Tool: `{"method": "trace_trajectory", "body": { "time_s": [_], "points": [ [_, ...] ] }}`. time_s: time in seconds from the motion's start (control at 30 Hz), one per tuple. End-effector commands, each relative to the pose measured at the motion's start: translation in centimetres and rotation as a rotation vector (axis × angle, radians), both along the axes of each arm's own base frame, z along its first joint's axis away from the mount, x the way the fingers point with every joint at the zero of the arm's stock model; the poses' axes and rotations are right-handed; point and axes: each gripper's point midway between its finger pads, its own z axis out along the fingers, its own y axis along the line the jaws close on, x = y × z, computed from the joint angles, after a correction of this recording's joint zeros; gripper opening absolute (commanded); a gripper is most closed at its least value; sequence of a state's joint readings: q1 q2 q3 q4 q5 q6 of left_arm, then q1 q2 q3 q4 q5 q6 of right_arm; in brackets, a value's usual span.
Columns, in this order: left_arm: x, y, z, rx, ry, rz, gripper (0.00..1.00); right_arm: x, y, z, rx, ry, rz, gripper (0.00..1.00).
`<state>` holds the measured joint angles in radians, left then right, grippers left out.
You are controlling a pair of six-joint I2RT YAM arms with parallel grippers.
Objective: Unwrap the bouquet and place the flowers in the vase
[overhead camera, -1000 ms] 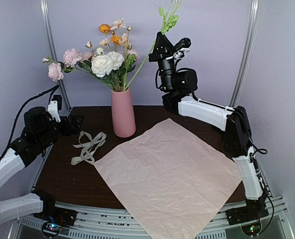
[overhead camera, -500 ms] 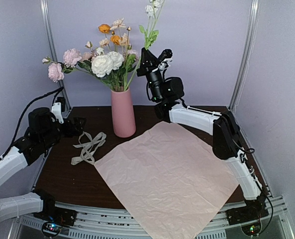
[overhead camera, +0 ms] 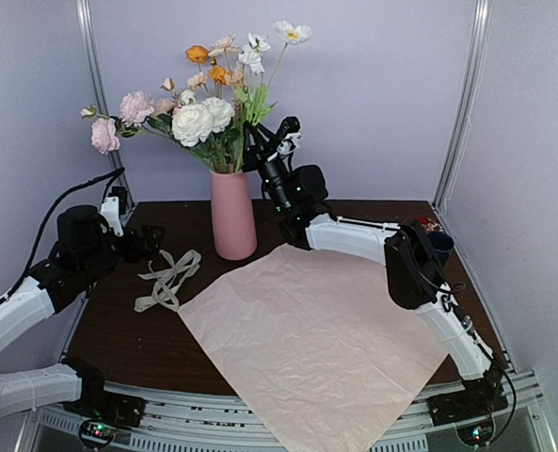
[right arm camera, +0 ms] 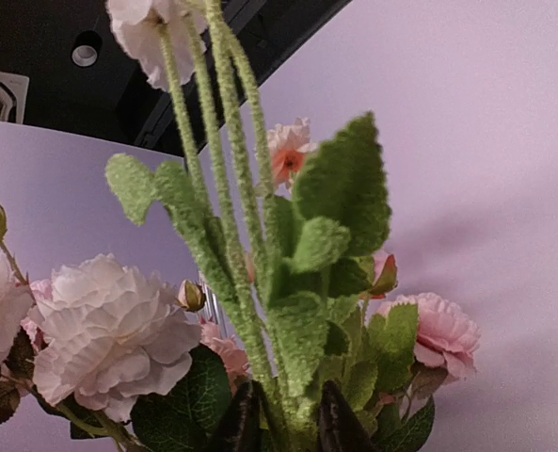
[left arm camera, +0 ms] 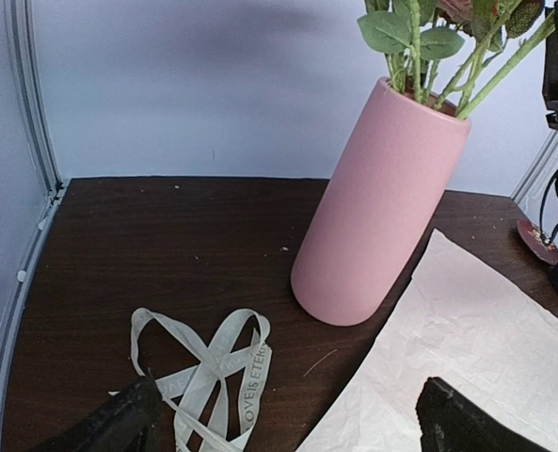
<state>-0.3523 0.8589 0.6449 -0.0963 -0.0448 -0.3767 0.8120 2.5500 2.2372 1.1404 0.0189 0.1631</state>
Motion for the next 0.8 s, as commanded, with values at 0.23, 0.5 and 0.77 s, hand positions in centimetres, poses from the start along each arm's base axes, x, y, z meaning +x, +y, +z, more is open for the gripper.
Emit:
{"method": "trace_trajectory", "body": {
  "time_s": [0.23,0.5,0.77],
  "points": [
    [0.3,-0.1,1.5,-0.028,-0.062,-0.004,0.98,-3.1,-0.8,0.0,-0.025,0.032,0.056,0.67],
    [-0.1,0.4,2.4,-0.049,-0.076,0.02,0.98,-7.4,-4.2,-0.3,-0.073,0.116,0.066,1.0],
    [0.1,2.2,2.5,-0.164,-0.032,0.16,0.98,-11.1,-11.5,-7.0,-0.212,0.459,-0.015,1.0]
  ]
}}
